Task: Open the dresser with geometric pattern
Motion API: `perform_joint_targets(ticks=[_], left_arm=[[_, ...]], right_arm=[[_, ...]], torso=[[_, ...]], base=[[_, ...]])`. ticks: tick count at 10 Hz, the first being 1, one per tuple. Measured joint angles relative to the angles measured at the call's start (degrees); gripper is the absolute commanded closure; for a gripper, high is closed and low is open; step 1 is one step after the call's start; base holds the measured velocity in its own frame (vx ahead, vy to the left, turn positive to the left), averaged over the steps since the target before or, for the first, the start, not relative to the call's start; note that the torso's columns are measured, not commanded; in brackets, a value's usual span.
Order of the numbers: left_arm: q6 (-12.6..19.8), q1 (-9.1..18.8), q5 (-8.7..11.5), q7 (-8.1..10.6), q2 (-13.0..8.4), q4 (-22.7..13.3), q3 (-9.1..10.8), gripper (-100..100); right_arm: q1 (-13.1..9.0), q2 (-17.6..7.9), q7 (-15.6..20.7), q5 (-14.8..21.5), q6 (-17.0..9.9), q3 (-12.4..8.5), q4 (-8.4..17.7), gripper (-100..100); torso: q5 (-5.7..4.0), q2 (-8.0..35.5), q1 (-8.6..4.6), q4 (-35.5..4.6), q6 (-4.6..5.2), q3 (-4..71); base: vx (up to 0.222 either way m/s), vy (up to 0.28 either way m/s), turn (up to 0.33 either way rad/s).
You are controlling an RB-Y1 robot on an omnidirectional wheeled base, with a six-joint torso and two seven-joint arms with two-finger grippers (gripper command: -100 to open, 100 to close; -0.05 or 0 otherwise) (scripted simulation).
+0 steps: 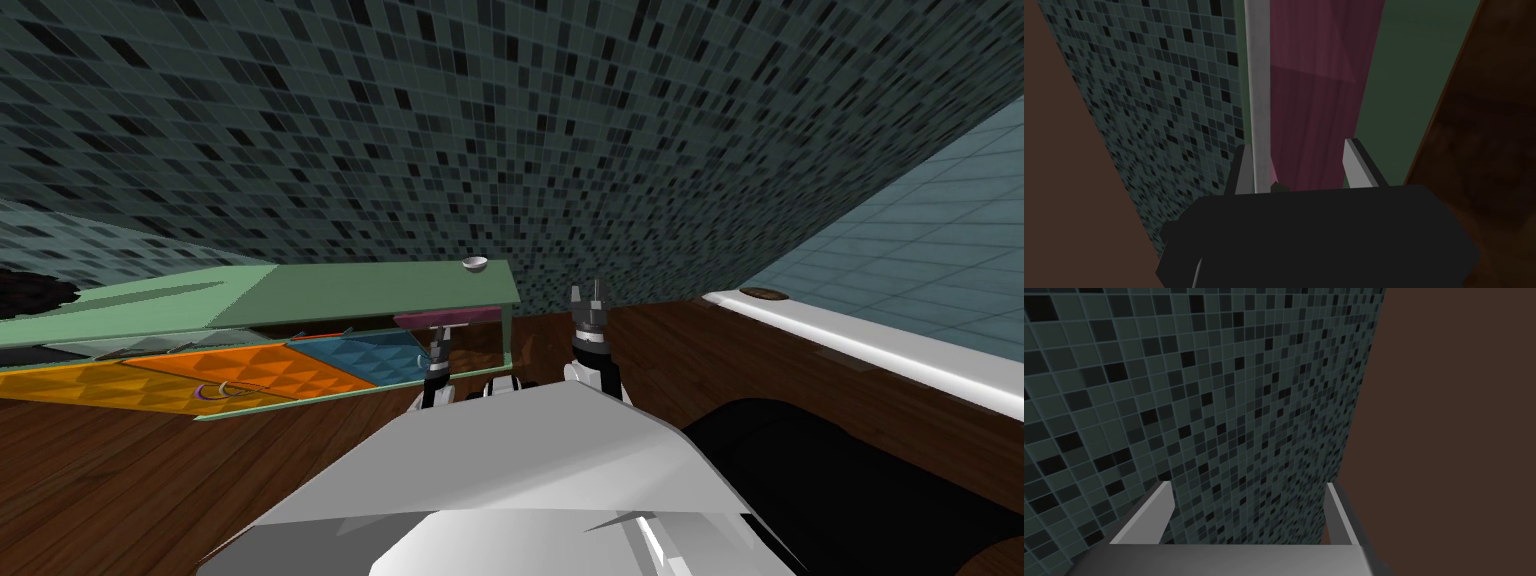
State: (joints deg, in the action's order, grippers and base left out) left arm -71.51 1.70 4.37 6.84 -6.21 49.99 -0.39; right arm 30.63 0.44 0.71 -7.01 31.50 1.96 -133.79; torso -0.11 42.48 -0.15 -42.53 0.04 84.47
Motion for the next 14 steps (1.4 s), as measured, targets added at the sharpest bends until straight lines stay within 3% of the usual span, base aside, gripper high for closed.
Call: perform_joint_targets(ticks=[1,5,11,12,14], left_arm=[[0.0,-0.3,-0.1,-0.16,0.2,0.4,-0.05,100],[0.5,-7.4,-2.1,-1.25,2.7,7.7,-0.86,100],[0.9,-14.6,-4.1,-2.19,5.1,15.0,-1.76,100],[1.0,-14.8,-4.2,-2.22,5.1,15.1,-1.82,100],[1.3,-11.8,-3.5,-2.98,5.4,12.5,-1.41,100]], right_arm=[[0.0,0.0,0.0,0.0,0.0,0.0,0.0,0],[0.0,0.0,0.0,0.0,0.0,0.0,0.0,0],[0.0,0.0,0.0,0.0,0.0,0.0,0.0,0],[0.0,0.0,0.0,0.0,0.0,0.0,0.0,0],[0.0,0.0,0.0,0.0,0.0,0.0,0.0,0]], torso=[[-0.02,0.1,-0.04,0.0,0.0,0.0],[0.04,-0.1,-0.01,0.1,0.08,0.0],[-0.08,0.1,0.07,-0.1,-0.11,0.0],[-0.03,0.1,0.06,0.0,-0.1,0.0],[0.12,0.3,0.27,0.1,-0.14,-0.2]], base=[[0.05,0.029,-0.007],[0.057,0.041,-0.013],[0.037,0.02,-0.009],[-0.079,0.021,0.0],[-0.159,0.028,-0.008]])
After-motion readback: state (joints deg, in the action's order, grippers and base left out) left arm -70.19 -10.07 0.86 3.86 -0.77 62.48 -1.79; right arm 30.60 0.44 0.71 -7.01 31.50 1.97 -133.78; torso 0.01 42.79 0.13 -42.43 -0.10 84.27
